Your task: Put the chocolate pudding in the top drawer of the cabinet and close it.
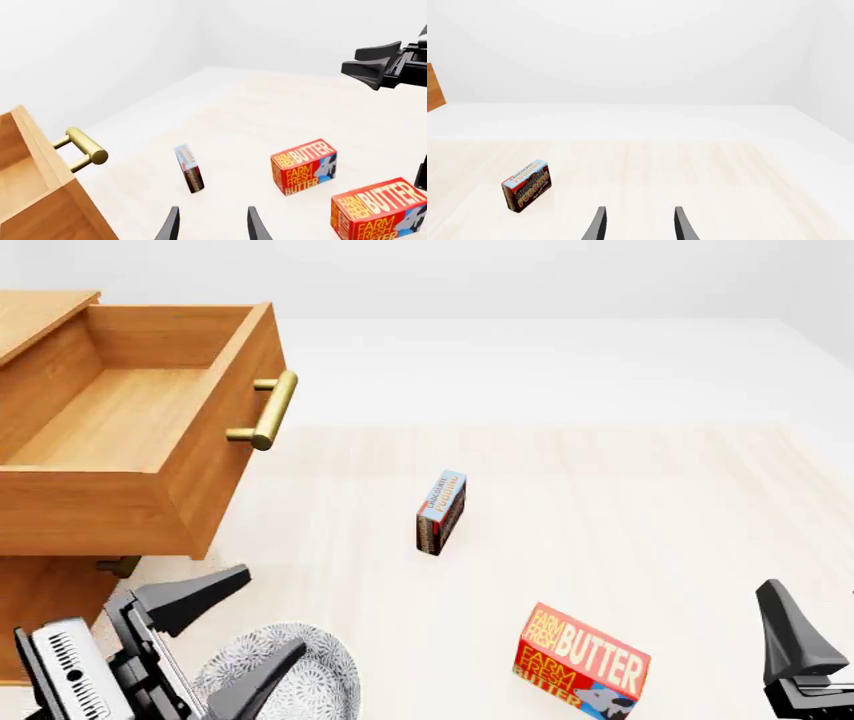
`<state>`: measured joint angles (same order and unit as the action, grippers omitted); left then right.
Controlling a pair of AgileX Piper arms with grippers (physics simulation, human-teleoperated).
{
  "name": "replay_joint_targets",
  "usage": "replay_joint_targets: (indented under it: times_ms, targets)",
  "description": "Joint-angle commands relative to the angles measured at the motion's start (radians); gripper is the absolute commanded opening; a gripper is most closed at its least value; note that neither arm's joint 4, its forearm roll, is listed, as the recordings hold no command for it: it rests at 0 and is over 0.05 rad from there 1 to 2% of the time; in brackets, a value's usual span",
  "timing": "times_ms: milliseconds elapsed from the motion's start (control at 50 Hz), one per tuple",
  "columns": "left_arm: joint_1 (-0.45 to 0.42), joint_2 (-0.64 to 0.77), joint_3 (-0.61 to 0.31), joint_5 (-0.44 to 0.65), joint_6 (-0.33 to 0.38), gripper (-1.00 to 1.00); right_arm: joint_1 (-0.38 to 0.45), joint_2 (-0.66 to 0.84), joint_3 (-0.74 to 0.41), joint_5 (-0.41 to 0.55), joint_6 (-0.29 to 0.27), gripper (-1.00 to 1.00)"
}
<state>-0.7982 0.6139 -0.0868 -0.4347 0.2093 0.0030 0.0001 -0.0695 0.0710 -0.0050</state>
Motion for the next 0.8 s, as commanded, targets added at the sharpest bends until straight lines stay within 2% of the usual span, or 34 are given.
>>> replay_joint_targets:
  times_ms: [20,280,360,420,460,520,800]
  targets:
    - [-0.037,0.259,0.048,-0.302,-0.005,1.00,0.000,0.000,0.000,0.000,0.000,1.00]
    - [-0.077,0.461,-0.029,-0.429,-0.040,1.00,0.000,0.000,0.000,0.000,0.000,1.00]
    - [-0.082,0.502,-0.062,-0.433,-0.051,1.00,0.000,0.000,0.000,0.000,0.000,1.00]
    - [-0.074,0.524,-0.082,-0.434,-0.109,1.00,0.000,0.000,0.000,0.000,0.000,1.00]
    - [-0.093,0.572,-0.102,-0.443,-0.115,1.00,0.000,0.000,0.000,0.000,0.000,1.00]
    - [-0.104,0.573,-0.114,-0.443,-0.116,1.00,0.000,0.000,0.000,0.000,0.000,1.00]
    - [-0.088,0.640,-0.204,-0.404,-0.130,1.00,0.000,0.000,0.000,0.000,0.000,1.00]
